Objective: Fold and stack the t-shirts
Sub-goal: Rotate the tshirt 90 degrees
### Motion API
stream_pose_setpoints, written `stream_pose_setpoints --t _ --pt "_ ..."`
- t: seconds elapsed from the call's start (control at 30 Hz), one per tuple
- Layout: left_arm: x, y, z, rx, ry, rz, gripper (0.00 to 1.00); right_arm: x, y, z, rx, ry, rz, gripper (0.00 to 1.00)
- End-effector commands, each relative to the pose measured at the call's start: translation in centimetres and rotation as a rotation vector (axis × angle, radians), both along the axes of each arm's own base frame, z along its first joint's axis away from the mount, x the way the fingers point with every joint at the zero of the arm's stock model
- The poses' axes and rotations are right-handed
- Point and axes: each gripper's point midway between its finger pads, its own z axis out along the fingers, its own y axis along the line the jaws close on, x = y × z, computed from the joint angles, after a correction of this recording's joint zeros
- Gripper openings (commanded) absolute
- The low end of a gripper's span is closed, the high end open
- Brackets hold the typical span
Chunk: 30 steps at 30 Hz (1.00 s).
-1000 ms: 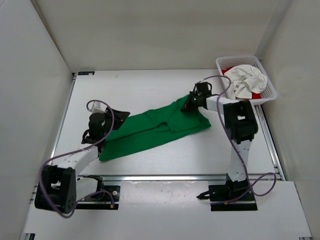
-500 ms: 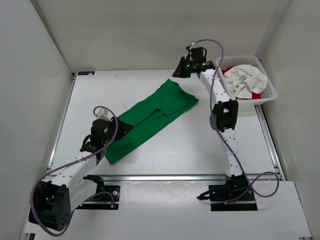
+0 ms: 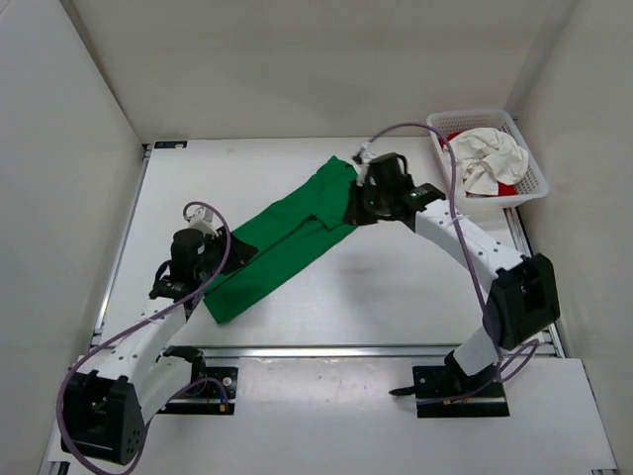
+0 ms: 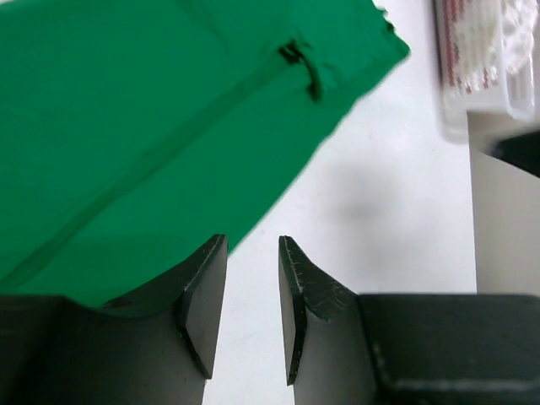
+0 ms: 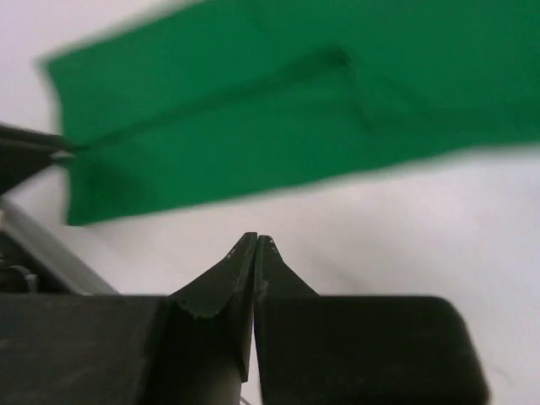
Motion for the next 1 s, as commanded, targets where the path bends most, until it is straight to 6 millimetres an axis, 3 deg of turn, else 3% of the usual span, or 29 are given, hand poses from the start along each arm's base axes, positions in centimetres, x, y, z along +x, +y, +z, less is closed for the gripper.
stream_pose_setpoints --t 0.0,0.07,0.27,0.4,0.53,0.57,0.6,0.63,0.67,0.7,0.73,0.77,0.87,0.9,0.93,0.97 --pt "-1.8 -2.1 -0.7 -0.019 0.01 -0.102 0.42 6.4 -8.0 -5.0 0.06 0.02 -0.257 0.0" --pt "-2.2 -3.4 -1.2 -0.023 0.029 -0.139 0.42 7.5 -10.1 -8.9 0.007 0.107 -0.3 0.0" --pt "-1.7 -3.1 -0.5 -0.048 -0.007 -0.121 0.42 8.5 -12.6 -15.9 -0.033 0.242 -0.382 0.0" --pt "-1.6 -3.2 -0.5 -0.03 -0.002 -0.13 0.42 9.8 -12.6 -18.0 -0.019 0.289 -0.392 0.0" --pt "-1.7 -3.7 -1.2 -0.04 0.02 -0.145 0.42 13.4 -10.6 -17.6 -0.007 0.29 -0.36 0.0" --pt "-1.5 -3.9 -0.8 -0.046 0.009 -0.149 0.42 13.7 -10.5 -19.4 -0.02 0.329 -0.362 0.0" --pt "-1.5 -3.7 -0.9 -0.043 0.015 -0.14 0.41 15.5 -9.9 -17.8 -0.011 0.297 -0.351 0.0" --pt "-1.4 -3.7 -0.8 -0.04 0.012 -0.14 0.42 17.4 -9.5 -17.5 -0.006 0.286 -0.346 0.0" --pt "-1.3 -3.8 -0.4 -0.041 0.004 -0.142 0.41 17.6 -9.7 -19.3 -0.03 0.337 -0.351 0.0" --pt "-1.1 -3.6 -0.4 -0.034 0.006 -0.137 0.42 20.3 -9.1 -18.0 -0.008 0.291 -0.347 0.0" --pt "-1.4 -4.0 -0.5 -0.028 0.008 -0.153 0.42 22.2 -9.0 -14.6 0.008 0.241 -0.344 0.0" --pt "-1.2 -3.8 -0.4 -0.019 0.007 -0.151 0.41 23.6 -9.0 -12.6 0.002 0.205 -0.339 0.0" --pt "-1.2 -3.9 -0.7 0.011 0.027 -0.167 0.42 24.0 -9.2 -8.0 -0.083 0.135 -0.34 0.0" --pt "-1.2 -4.0 -0.6 0.016 0.026 -0.173 0.42 23.5 -9.7 -7.5 -0.099 0.142 -0.344 0.0" --pt "-0.8 -3.8 -0.5 0.019 0.028 -0.164 0.43 21.7 -8.9 -5.4 -0.101 0.143 -0.317 0.01" --pt "-0.6 -3.8 -0.5 0.019 0.026 -0.164 0.43 20.3 -8.9 -6.6 -0.139 0.177 -0.304 0.01"
